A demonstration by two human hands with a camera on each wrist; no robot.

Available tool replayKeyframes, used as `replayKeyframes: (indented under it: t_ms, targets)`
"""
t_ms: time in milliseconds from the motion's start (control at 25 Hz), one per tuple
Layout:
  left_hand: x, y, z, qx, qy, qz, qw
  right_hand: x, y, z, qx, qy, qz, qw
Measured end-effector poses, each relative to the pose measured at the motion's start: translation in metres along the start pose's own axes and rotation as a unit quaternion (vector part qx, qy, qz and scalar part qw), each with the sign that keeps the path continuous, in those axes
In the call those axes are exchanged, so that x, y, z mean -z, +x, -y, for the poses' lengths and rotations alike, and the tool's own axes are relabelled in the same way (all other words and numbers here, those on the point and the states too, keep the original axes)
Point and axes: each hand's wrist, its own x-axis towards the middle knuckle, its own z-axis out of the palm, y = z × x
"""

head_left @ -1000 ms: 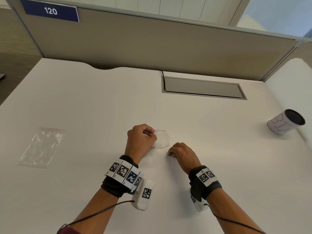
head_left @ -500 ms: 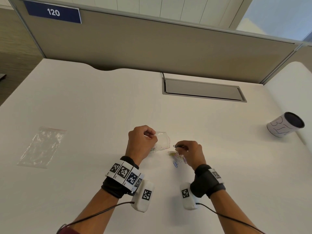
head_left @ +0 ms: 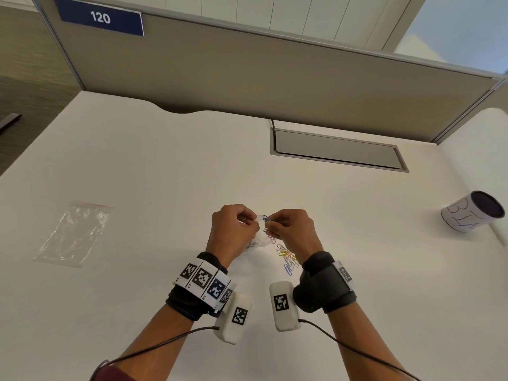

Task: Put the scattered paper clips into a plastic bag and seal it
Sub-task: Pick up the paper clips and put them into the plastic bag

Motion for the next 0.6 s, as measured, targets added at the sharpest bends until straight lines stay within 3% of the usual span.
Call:
replayKeyframes:
  t_ms: [360, 520, 600]
  targets:
    - [-0.004, 0.001, 0.000, 0.002, 0.004, 0.006, 1.000, 0.000, -0.001, 0.014, 0.001, -0.131, 0.078, 0.988]
    - [-0.005, 0.001, 0.000, 0.005, 0.002, 0.008, 1.000, 0.001, -0.008, 0.018, 0.048, -0.226, 0.085, 0.969]
    - [-0.004, 0.000, 0.000, 0.005, 0.002, 0.007, 1.000, 0.006, -0.012, 0.019, 0.078, -0.207, 0.065, 0.973]
